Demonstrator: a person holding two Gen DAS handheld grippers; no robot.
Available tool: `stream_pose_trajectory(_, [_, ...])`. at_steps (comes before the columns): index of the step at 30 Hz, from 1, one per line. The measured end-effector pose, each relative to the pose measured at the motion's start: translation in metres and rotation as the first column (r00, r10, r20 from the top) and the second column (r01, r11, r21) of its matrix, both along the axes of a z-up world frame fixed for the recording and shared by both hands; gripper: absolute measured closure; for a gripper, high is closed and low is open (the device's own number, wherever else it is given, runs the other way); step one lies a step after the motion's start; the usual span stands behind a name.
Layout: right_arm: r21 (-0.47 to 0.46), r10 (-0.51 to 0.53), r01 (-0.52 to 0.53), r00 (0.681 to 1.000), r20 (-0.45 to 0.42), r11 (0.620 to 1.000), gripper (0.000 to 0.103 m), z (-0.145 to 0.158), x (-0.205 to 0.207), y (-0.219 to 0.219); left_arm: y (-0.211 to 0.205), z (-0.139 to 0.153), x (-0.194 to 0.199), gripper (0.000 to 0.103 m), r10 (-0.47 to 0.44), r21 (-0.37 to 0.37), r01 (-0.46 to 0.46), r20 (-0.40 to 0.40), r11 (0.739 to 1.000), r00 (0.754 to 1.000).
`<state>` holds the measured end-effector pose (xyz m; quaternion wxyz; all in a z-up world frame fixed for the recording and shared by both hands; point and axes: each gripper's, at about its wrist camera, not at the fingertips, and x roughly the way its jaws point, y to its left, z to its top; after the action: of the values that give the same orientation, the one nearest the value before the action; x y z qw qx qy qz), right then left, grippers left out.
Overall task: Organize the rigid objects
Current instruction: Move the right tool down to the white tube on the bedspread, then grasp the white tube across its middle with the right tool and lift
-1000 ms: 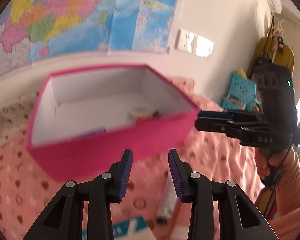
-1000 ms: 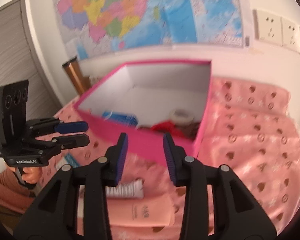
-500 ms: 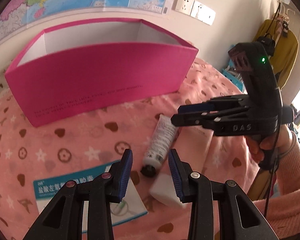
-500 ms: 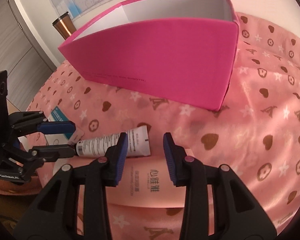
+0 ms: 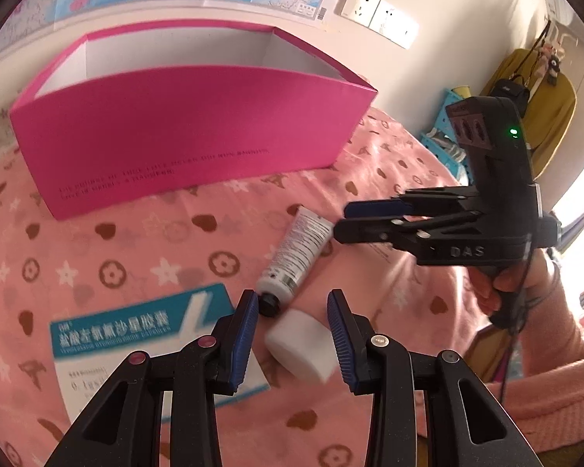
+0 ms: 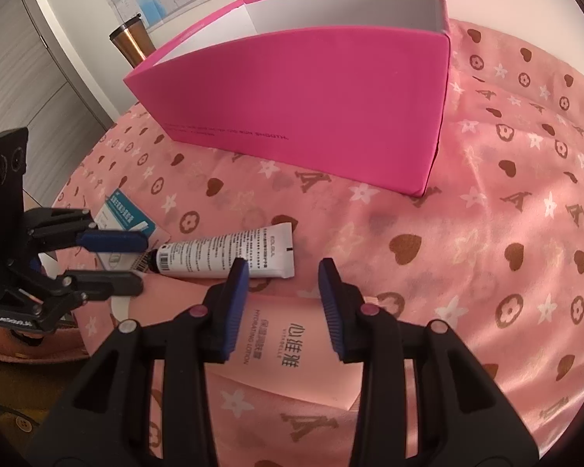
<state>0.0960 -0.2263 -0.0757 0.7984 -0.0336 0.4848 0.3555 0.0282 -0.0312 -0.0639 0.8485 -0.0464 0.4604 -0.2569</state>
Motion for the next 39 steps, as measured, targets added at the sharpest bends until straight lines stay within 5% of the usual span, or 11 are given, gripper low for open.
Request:
stream_pose_trajectory(19, [0.049,-0.028,0.030,0.999,-0.029,0.998,0.062,-0.006,0.005,0.002,-0.006,-0.006,0.013,0.065,0.009,-0.085,-0.015,-0.070,0.996,0.998])
stream_pose_trajectory(39, [0.099,-0.059,0.064,0.997,-0.051,0.993,0.057,-0.008,0.009,-0.004,-0.009,-0.006,0.022,0.067,0.067,-0.018,-0.068,-0.055,0.998,0.996])
